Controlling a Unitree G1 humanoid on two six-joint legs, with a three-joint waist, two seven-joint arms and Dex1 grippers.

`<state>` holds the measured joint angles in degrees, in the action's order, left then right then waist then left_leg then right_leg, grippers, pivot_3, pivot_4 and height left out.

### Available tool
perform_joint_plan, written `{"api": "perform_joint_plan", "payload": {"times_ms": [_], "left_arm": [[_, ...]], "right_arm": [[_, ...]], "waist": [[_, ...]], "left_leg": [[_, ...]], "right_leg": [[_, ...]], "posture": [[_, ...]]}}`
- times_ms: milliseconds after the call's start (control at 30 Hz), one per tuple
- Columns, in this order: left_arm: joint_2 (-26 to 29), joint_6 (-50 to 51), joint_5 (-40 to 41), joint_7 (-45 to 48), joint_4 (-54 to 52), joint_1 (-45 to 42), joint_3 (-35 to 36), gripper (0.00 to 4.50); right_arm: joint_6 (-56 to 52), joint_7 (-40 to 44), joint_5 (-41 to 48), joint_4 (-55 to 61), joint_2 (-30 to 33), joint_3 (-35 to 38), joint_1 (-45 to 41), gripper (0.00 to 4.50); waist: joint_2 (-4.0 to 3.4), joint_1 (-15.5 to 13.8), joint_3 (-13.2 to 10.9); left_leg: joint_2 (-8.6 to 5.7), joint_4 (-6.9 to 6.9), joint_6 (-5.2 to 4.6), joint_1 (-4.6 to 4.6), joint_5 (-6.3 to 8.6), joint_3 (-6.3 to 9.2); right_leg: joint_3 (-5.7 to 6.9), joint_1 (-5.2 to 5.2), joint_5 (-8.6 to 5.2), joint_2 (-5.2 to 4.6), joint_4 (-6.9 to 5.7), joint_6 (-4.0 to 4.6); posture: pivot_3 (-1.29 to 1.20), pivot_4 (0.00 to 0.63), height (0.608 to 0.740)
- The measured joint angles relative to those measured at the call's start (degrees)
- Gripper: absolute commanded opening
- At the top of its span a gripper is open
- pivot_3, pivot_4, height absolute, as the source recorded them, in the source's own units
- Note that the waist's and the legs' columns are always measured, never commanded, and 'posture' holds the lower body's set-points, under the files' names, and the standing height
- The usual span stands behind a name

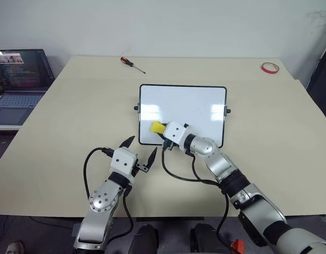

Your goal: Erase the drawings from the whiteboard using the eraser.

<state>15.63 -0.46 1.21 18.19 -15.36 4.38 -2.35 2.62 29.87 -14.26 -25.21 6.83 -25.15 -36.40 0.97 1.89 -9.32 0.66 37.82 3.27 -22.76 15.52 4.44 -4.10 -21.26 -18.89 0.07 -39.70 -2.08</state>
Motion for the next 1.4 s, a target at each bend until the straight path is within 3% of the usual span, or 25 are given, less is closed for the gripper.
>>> {"api": "perform_joint_plan", "payload": {"times_ms": [233, 433, 567, 1000, 1400], "left_arm": [[-0.07, -0.05, 0.00, 0.01, 0.00, 0.78, -0.09, 4.50], [-0.16, -0.05, 0.11, 0.87, 0.24, -1.00, -1.02, 4.50], [-0.13, -0.05, 0.32, 1.53, 0.31, -1.75, -1.31, 4.50], [0.19, -0.38, 0.65, 3.68, 2.42, -2.55, -1.74, 4.50], [0.05, -1.02, 0.62, 3.65, 2.43, -2.46, -1.77, 4.50]], "right_arm": [[-1.92, 1.72, 0.12, 1.40, 1.24, 0.13, 0.47, 1.23], [-2.10, -6.02, 0.10, 1.53, 1.46, 5.98, -1.43, 1.23], [-2.16, -7.81, 0.03, 1.88, 1.45, 6.08, -1.07, 1.23], [-2.99, 0.05, -0.67, 7.45, 5.47, 1.33, 4.05, 1.23], [-2.96, -3.34, -0.92, 4.50, 3.62, 1.43, 1.37, 1.23]], "waist": [[0.00, -0.20, 0.00], [0.00, -0.25, 0.00], [0.00, -0.24, 0.00], [-0.02, 0.02, 0.02], [-0.02, 0.02, 0.01]], "left_leg": [[-0.05, 0.03, 0.01, 0.09, -0.01, 0.07], [-0.09, 0.05, 0.03, 0.13, -0.05, 0.11], [-0.10, 0.05, 0.03, 0.13, -0.06, 0.11], [-0.08, 0.02, 0.02, 0.27, -0.06, 0.06], [-0.08, 0.03, 0.02, 0.31, -0.09, 0.09]], "right_leg": [[0.03, 0.06, 0.00, 0.00, -0.16, 0.00], [0.06, 0.11, 0.00, -0.01, -0.22, 0.01], [0.05, 0.12, 0.00, -0.02, -0.22, 0.00], [0.02, 0.20, 0.00, -0.01, -0.23, 0.01], [0.03, 0.21, 0.01, -0.01, -0.27, 0.02]], "posture": [[0.00, 0.150, 0.740], [0.00, 0.150, 0.740], [0.00, 0.150, 0.740], [0.00, 0.150, 0.740], [0.00, 0.150, 0.740]]}}
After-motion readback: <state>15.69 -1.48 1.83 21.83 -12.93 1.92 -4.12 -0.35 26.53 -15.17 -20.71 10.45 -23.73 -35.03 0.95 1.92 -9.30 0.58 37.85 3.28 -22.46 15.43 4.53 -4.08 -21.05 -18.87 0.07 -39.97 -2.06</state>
